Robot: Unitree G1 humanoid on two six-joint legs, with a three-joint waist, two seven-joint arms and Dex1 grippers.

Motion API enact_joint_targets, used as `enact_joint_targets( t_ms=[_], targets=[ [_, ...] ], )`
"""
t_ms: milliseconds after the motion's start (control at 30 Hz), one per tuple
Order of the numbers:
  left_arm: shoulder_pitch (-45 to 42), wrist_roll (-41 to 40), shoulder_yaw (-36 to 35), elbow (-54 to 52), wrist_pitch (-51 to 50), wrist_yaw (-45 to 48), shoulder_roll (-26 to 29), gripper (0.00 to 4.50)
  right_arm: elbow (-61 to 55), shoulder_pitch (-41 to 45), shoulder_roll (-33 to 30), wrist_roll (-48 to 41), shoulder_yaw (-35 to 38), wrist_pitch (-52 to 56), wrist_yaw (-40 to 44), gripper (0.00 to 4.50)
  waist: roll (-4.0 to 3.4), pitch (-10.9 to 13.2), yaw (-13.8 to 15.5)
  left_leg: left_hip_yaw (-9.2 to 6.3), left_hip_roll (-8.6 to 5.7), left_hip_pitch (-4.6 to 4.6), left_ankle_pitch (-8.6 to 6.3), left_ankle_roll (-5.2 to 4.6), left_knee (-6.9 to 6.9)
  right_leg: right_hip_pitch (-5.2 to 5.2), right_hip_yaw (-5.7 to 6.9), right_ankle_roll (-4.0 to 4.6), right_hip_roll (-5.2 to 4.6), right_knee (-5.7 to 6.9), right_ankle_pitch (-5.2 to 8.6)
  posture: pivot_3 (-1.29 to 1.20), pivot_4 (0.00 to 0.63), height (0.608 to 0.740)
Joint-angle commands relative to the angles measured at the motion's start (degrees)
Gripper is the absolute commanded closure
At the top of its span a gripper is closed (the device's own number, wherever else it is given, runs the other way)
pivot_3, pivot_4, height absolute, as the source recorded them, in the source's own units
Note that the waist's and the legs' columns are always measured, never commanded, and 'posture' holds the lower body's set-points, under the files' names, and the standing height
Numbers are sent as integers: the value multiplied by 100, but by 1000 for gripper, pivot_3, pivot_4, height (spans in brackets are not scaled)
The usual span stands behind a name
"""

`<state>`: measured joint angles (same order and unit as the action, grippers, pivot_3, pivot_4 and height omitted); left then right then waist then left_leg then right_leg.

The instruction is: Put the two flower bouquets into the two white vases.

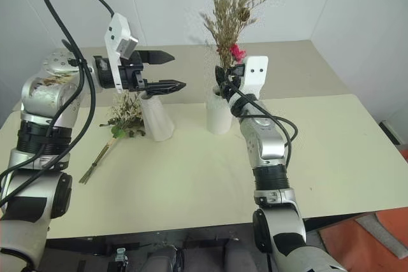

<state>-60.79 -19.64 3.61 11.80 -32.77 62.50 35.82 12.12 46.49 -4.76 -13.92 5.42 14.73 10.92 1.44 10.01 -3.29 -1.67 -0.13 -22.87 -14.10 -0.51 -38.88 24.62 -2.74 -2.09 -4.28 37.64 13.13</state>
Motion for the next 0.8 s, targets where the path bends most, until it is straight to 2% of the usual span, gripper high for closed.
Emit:
enact_joint_targets(
  t_ms=[33,133,400,533,600,733,800],
  targets=[
    [4,-90,-166,-339,-49,68,204,0,-402,-9,-146,151,-44,-266,33,997,0,0,-7,0,0,0,0,0,0,0,0,0,0,0,0,0,150,740],
    [98,-146,-253,-494,-161,97,401,0,-1081,-342,-453,64,-121,270,284,43,0,0,-9,-2,0,-1,0,0,1,0,0,0,0,-1,0,0,150,740],
    [730,-454,-653,-1274,-806,-71,918,0,-3085,-1288,-2042,-740,-174,2475,1417,43,0,1,52,-3,-1,-6,0,0,-3,-1,1,-1,-3,-13,1,0,150,740],
    [1122,-587,-848,-1698,-1221,-180,1276,0,-3529,-1220,-2798,-1438,-99,3303,2156,43,1,1,49,-3,9,13,0,0,1,-19,2,0,10,-43,1,0,150,740],
    [1384,-571,-882,-1954,-1607,-262,1647,0,-3622,-1066,-3124,-1905,-10,3557,2672,43,2,2,37,-3,13,18,0,-1,2,-26,3,0,13,-48,2,0,150,740],
    [1616,-47,-178,-2330,-2685,-731,2446,0,-3524,-783,-3423,-2399,98,3621,3189,43,5,5,50,-3,13,20,-1,-1,7,-28,2,-1,13,-55,3,0,150,740],
    [1676,172,169,-2444,-2988,-931,2647,0,-3435,-731,-3495,-2437,91,3556,3287,43,5,5,86,-4,10,22,-1,-1,5,-32,6,-3,12,-54,4,0,150,740]
  ],
)
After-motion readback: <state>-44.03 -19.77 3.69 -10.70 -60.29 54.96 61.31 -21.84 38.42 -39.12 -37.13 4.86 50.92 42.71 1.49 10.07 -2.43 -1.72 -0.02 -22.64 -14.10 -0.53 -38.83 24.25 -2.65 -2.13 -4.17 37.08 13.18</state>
